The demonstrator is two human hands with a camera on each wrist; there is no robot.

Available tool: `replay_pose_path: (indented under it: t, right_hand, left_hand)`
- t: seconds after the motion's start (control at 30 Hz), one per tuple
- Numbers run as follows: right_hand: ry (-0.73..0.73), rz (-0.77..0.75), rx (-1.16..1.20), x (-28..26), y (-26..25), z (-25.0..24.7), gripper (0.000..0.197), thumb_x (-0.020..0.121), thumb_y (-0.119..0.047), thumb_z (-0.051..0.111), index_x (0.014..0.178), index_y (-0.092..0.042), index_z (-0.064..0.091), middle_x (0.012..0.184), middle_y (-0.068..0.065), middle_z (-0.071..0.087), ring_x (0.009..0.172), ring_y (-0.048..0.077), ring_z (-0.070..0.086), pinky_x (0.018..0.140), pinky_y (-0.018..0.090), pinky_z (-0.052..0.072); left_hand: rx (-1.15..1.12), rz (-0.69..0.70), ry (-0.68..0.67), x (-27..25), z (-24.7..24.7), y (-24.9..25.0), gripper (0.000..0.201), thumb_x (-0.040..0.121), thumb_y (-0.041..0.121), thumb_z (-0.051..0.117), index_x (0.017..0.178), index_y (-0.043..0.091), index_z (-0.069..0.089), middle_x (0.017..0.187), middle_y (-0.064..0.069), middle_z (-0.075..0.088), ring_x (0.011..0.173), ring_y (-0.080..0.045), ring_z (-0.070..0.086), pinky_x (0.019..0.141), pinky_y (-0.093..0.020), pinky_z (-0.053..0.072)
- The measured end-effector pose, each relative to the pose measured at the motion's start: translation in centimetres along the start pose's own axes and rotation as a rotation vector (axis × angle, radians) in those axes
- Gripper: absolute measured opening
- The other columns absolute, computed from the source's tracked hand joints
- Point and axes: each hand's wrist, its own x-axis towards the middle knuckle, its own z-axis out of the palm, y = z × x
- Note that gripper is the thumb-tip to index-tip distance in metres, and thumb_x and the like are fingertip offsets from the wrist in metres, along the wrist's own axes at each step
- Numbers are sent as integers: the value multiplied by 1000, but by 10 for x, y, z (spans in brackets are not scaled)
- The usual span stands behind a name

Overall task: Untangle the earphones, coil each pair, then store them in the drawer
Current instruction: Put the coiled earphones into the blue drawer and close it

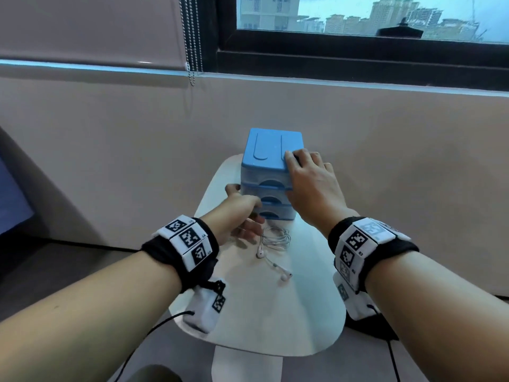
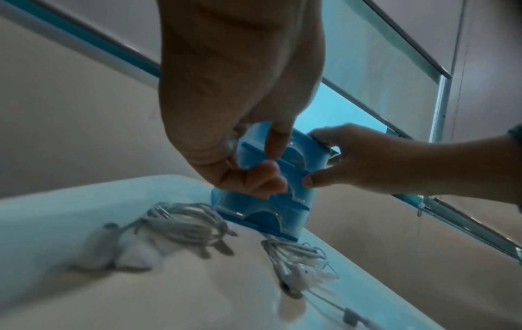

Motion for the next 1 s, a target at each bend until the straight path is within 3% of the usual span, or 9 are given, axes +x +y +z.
replay_pose_path:
  t: [0.1,0.2,0.33,0.47,0.6,0.67,0.73,0.83,1.0]
  right_hand:
    - [3,4,-9,0,1,2,71,84,-16,75,146,-13,40,136,6,49,123,29,46,96,41,43]
    - [-14,18,-3,0,-1,0,73,85,-16,73,149,-11,37,139,7,47,126,30,44,98,41,43]
    - [-45,39,19,-1,-4,-2,72,88,-11,68,151,-9,35,143,9,45,130,32,41,101,42,41]
    - [-67,43,16,0,-4,-4,74,87,-12,70,152,-9,33,143,9,44,128,31,42,101,41,42]
    - [-68,47,13,-1,-3,-6,74,88,-9,68,153,-8,33,143,9,44,128,31,42,100,40,42]
    - [-70,50,18,-1,-4,-7,75,88,-5,67,154,-7,32,144,10,43,129,32,42,100,40,42]
    - [-75,56,22,-1,-7,-8,75,87,-3,65,154,-6,31,144,11,43,129,33,41,101,41,42]
    - [-83,59,17,0,-10,-9,77,86,-2,66,154,-6,30,144,11,42,129,32,41,100,40,42]
    - [-83,62,30,-2,-9,-11,73,85,-2,66,151,-7,34,140,10,45,125,32,43,96,38,42]
  left_hand:
    - [-227,-101,-10,2,17,0,38,95,13,53,129,14,36,98,-21,61,60,-31,68,54,-35,57]
    - [-461,-165,13,4,32,5,18,96,9,52,114,9,51,94,-21,66,61,-30,65,50,-31,56]
    - [-737,-157,45,11,40,7,29,94,6,52,122,5,58,112,-24,67,67,-30,64,45,-27,53]
    - [-719,-185,85,5,42,0,40,90,6,49,129,11,58,103,-20,67,55,-24,56,41,-24,44]
    - [-529,-250,-68,-21,26,-6,34,98,15,49,131,8,52,97,-23,62,52,-26,63,49,-30,52]
    - [-377,-251,-60,-30,11,-8,41,97,17,54,136,10,46,96,-19,60,57,-26,64,52,-31,53]
    - [-144,-149,49,-33,-3,-10,47,95,17,58,137,21,36,99,-14,57,58,-23,59,47,-29,46]
    - [342,90,72,-37,-11,-6,34,96,17,56,126,27,46,95,-8,59,61,-18,55,45,-23,39]
    - [943,255,71,-20,-13,-4,18,95,30,59,113,29,61,113,-5,65,95,-25,60,74,-30,43]
